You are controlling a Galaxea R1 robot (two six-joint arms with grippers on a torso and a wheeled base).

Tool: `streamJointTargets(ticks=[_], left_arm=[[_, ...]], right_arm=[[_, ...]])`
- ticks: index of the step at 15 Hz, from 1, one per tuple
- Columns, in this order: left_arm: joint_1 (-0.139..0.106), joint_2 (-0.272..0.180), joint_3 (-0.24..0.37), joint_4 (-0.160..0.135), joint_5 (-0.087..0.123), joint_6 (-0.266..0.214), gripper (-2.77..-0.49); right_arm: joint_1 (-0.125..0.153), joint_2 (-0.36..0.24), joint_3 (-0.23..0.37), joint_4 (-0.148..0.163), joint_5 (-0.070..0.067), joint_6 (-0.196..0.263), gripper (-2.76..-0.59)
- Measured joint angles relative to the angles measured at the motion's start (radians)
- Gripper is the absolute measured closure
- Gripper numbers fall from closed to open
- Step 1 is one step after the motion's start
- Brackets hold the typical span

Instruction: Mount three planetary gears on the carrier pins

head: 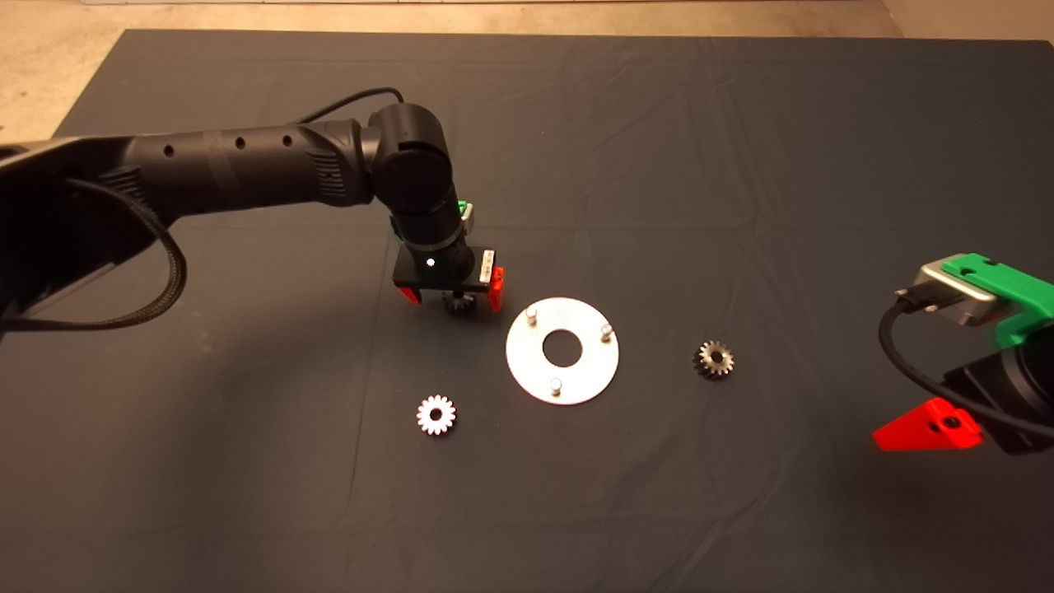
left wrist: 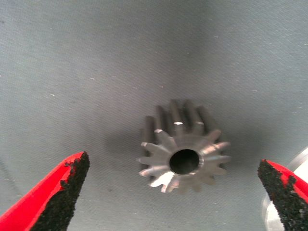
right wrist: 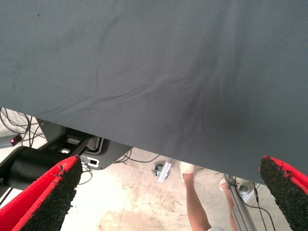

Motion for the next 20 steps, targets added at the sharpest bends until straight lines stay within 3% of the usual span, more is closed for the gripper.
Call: streamJointTargets(ticks=[2, 9, 13, 15, 18, 20], left_arm=[[0.0, 0.0, -0.002, 0.0, 0.0, 0.001, -2.53], [0.0, 0.0, -0.014, 0.0, -0.001, 0.003, -2.22], [0.0, 0.0, -0.018, 0.0, -0.001, 0.003, -1.95], [0.0, 0.0, -0.018, 0.0, -0.018, 0.003, -1.93], [0.0, 0.0, -0.018, 0.0, -0.021, 0.003, -1.93], [0.0, 0.0, -0.018, 0.0, -0.034, 0.004, -1.8]], right_arm=[[0.0, 0.0, 0.0, 0.0, 0.0, 0.0, -2.75], [0.0, 0.0, 0.0, 0.0, 0.0, 0.0, -2.75], [0.0, 0.0, 0.0, 0.0, 0.0, 0.0, -2.75], [0.0, 0.0, 0.0, 0.0, 0.0, 0.0, -2.75], [0.0, 0.0, 0.0, 0.0, 0.0, 0.0, -2.75], [0.0, 0.0, 0.0, 0.0, 0.0, 0.0, -2.75]])
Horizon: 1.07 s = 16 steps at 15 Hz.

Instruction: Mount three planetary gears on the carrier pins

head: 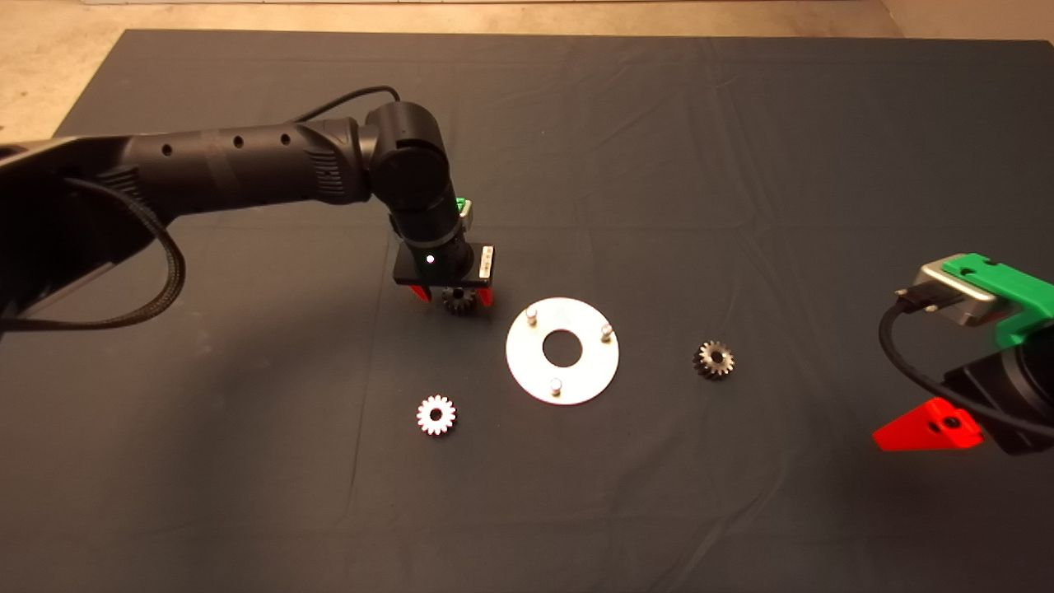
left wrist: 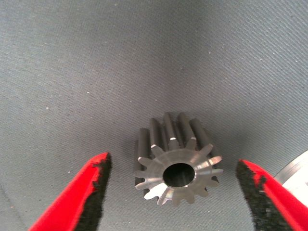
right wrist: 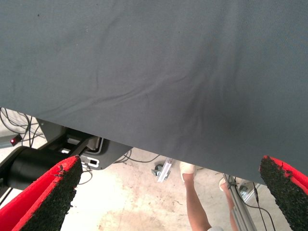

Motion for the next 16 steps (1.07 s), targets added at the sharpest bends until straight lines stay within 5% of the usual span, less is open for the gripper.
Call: streamJointTargets(ticks=[16], left_arm=[[0.001, 0.017, -0.03, 0.003, -0.008, 0.022, -1.51]], right_arm=[[-0.002, 0.0, 0.0, 0.0, 0.0, 0.0, -2.75]])
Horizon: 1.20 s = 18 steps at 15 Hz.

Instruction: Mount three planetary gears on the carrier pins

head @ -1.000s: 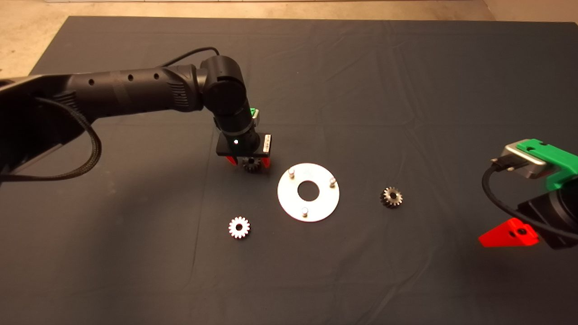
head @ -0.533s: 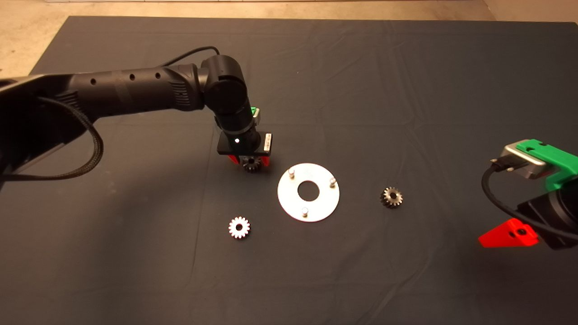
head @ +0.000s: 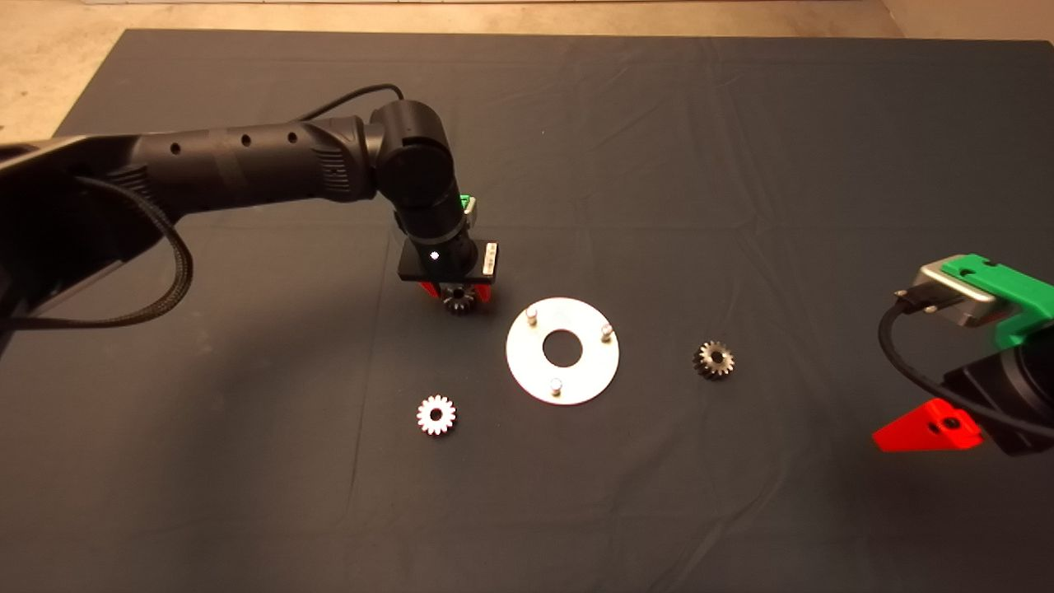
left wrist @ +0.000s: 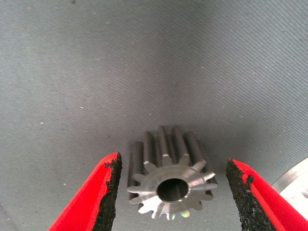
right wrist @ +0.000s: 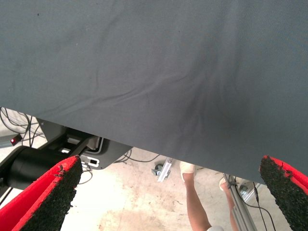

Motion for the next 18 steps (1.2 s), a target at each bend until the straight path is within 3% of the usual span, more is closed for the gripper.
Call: streamJointTargets(ticks=[7, 18], left_arm=[[0.018, 0.0, 0.013, 0.008, 0.0, 0.004, -1.51], [0.019, 0.0, 0.014, 0.023, 0.011, 0.011, -1.11]], right_arm=[[0.0, 0.0, 0.0, 0.0, 0.001, 0.0, -2.75], [0.0, 0.0, 0.0, 0.0, 0.0, 0.0, -2.75]])
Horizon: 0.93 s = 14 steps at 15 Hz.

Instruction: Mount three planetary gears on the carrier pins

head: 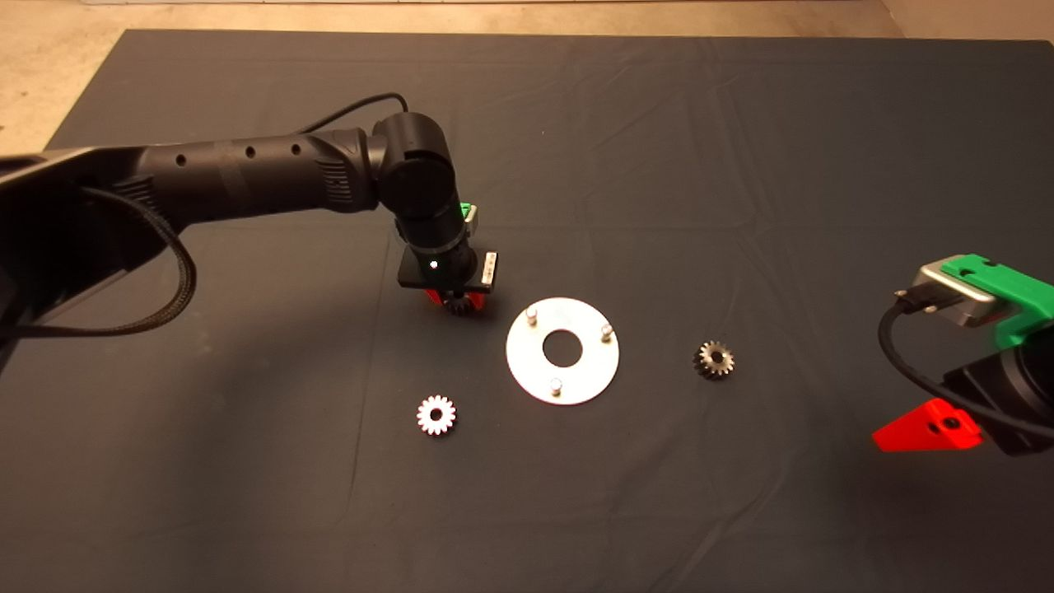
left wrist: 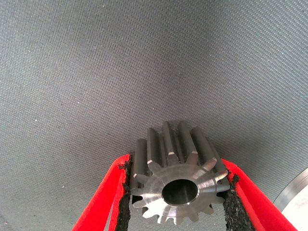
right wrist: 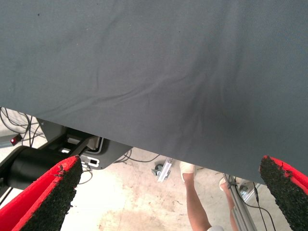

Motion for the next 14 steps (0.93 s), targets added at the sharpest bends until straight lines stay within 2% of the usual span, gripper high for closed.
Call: streamJointTargets(ticks=[11, 12, 14], left_arm=[[0.0, 0.0, 0.011, 0.004, 0.007, -0.001, -0.97], [0.001, 0.0, 0.021, 0.004, 0.016, -0.001, -0.96], [0.003, 0.0, 0.066, 0.003, 0.053, -0.015, -0.96]], right_arm=[[0.0, 0.0, 0.0, 0.0, 0.0, 0.0, -2.75], [0.0, 0.0, 0.0, 0.0, 0.0, 0.0, -2.75], [0.0, 0.0, 0.0, 0.0, 0.0, 0.0, -2.75]])
